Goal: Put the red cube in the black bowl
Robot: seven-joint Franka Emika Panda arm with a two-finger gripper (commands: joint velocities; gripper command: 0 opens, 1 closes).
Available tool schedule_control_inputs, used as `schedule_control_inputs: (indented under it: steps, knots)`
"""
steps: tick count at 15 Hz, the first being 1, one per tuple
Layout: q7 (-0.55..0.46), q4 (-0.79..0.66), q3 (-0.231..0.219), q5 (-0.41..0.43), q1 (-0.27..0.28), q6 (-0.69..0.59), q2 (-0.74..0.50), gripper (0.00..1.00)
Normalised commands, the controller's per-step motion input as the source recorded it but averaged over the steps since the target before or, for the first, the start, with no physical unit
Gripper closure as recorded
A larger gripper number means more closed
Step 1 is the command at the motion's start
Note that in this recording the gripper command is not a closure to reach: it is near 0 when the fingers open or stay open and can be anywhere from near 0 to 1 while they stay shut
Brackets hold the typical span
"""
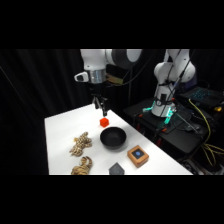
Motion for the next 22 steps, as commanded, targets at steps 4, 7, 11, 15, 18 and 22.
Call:
schedule_control_inputs:
  steps: [4, 7, 11, 15, 18, 22]
  knots:
    - [-0.07, 0.0, 0.0, -0.029, -0.036, -0.01, -0.04, 0.0]
    - [-0.33, -0.01, -0.056, -0.033, -0.105, -0.04, -0.09, 0.0]
    - [-0.5, 0.01, -0.083, 0.036, -0.142, -0.09, -0.1, 0.0]
    - [-0.53, 0.02, -0.073, 0.014, -0.12, -0.05, -0.08, 0.0]
    - [-0.58, -0.01, -0.041, 0.035, -0.086, 0.06, -0.01, 0.0]
    - [-0.38, -0.02, -0.02, 0.014, -0.056, 0.2, 0.08, 0.0]
